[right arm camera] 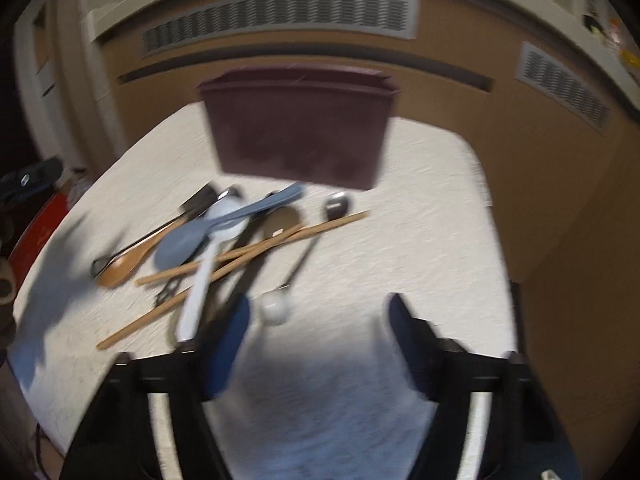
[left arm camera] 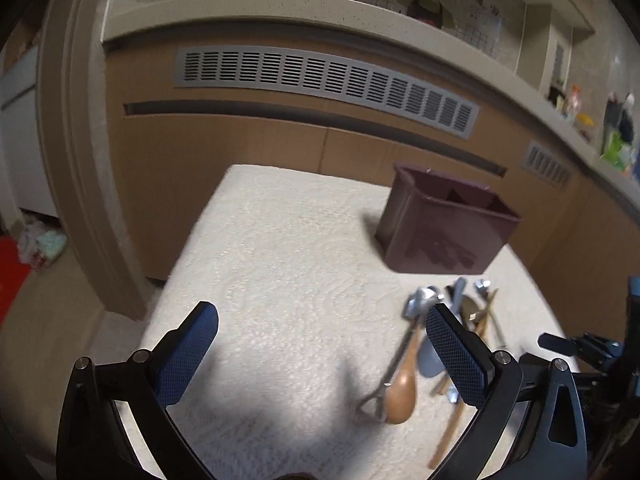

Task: Organize utensils
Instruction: 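Grasp the white-headed spoon with the right tool while the left tool grasps a steel spoon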

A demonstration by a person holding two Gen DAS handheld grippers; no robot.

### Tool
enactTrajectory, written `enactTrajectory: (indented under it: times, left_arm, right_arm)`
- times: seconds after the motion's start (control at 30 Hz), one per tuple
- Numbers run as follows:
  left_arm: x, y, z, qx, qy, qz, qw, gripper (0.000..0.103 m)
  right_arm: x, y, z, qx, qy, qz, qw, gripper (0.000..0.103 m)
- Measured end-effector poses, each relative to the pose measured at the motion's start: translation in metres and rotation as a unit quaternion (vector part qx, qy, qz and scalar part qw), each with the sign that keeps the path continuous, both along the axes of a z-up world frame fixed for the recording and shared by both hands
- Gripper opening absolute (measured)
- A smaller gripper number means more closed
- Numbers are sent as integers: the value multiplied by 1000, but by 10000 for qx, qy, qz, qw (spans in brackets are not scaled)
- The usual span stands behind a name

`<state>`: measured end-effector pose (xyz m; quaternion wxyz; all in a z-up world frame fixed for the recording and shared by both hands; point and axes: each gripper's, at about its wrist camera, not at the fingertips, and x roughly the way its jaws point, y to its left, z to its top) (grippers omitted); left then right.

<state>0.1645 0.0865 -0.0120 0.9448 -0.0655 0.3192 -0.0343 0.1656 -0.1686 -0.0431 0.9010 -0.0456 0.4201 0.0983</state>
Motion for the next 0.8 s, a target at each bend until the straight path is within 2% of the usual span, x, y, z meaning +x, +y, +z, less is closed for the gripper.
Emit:
enactTrajectory:
  times: [0.07, 0.17, 0.23, 0.3, 0.33, 0.37, 0.43, 0.5, 0.57, 0.63, 0.73, 0.8]
  left_arm:
    - [1, -6, -2, 236, 68, 95, 9997, 103]
    - [1, -10, -9, 326, 48, -24, 9995, 103]
    - [3, -14, -16, 291, 269, -92, 9992, 103]
    - [3, -18, -24, 101, 499, -320, 9982, 103]
    - [4, -20, -27, 46, 585, -398, 9975, 102]
    - [4, -23, -30, -3, 671, -519, 9964, 102]
    - [6, -31, -32, -119, 774, -873, 9931, 100]
    - [12, -42, -30, -169, 814, -1215, 9891, 98]
    - [24, -56, -26, -52, 850, -1508, 9849, 89]
    - [41, -71, -23, 104, 894, -1805, 9795, 68]
    - [70, -89, -27, 258, 1163, -2174, 9688, 62]
    - [83, -95, -31, 357, 1331, -2155, 9667, 62]
  right_arm:
    - [0, 11, -9, 37, 37, 80, 10000, 41]
    - [6, 20, -17, -83, -88, -81, 9999, 41]
    - [13, 23, -25, 22, 82, -27, 10000, 41]
    - [16, 24, -26, 49, 59, 26, 10000, 39]
    - [18, 25, -26, -13, 47, 83, 10000, 34]
    - [18, 25, -26, -93, 24, 83, 9999, 20]
    - [15, 20, -23, -156, 12, 90, 9998, 20]
    - [8, 14, -12, -223, -148, 107, 9996, 20]
    - [0, 4, 9, -187, -388, 126, 9990, 20]
    - [-5, -7, 31, -17, -603, 151, 9981, 20]
    - [-5, -26, 65, 316, -834, 93, 9960, 20]
    - [3, -39, 77, 604, -781, 69, 9951, 20]
